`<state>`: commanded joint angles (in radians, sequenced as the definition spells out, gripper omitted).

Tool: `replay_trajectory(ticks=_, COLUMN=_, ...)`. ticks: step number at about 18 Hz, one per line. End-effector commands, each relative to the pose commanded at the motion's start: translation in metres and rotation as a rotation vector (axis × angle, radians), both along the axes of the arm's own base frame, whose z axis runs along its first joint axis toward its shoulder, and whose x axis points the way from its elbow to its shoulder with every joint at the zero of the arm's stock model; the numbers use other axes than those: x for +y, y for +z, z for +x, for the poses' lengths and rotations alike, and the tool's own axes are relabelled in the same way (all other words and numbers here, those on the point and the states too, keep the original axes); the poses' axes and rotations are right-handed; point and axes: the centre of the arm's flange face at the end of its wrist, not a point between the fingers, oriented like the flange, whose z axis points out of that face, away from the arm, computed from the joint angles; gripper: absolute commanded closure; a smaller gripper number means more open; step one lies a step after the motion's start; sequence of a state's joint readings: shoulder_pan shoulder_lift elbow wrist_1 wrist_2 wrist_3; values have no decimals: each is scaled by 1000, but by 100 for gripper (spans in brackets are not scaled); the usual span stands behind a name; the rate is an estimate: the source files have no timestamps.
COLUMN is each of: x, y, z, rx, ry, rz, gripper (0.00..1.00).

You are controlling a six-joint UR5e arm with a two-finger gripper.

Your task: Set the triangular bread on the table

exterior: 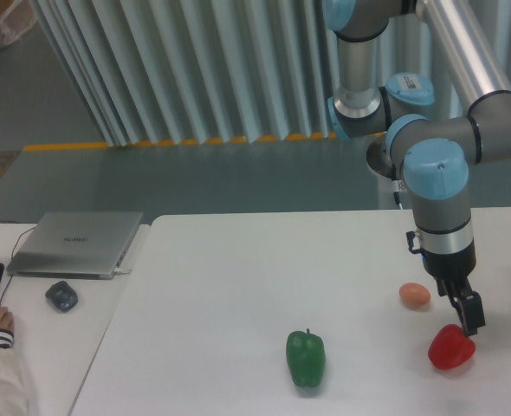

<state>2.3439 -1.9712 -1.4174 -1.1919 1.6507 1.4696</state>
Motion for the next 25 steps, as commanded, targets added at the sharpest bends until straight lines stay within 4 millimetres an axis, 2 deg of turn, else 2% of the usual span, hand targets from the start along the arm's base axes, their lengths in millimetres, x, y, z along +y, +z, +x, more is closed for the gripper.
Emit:
replay_trajectory(ticks=2, x=0, y=2, z=-4, rx=-2, ry=5, rz=13, gripper=0)
replay_trajectory(ticks=5, x=-17, y=1, z=-30, rx=-33, ry=51, rz=45, gripper=0)
replay_trajectory(ticks=9, x=-30, y=-10, z=-51, rx=-29, ry=87, rz=42, gripper=0)
replay_trajectory(ticks=13, x=-61, y=-8, z=-86, rx=-23, ry=86, rz=37, gripper=0)
replay_trajectory(ticks=18, x=-84, y=-9, z=-109, rx=-14, ry=-12, rz=4, gripper=0)
replay_trajectory(ticks=22, x=-122, y=-12, z=-135, rx=-18, ry=-75, rz=-20, gripper=0)
replay_trajectory(ticks=25, x=-138, y=-6, z=-142, rx=-21, ry=-84, rz=-28, gripper=0)
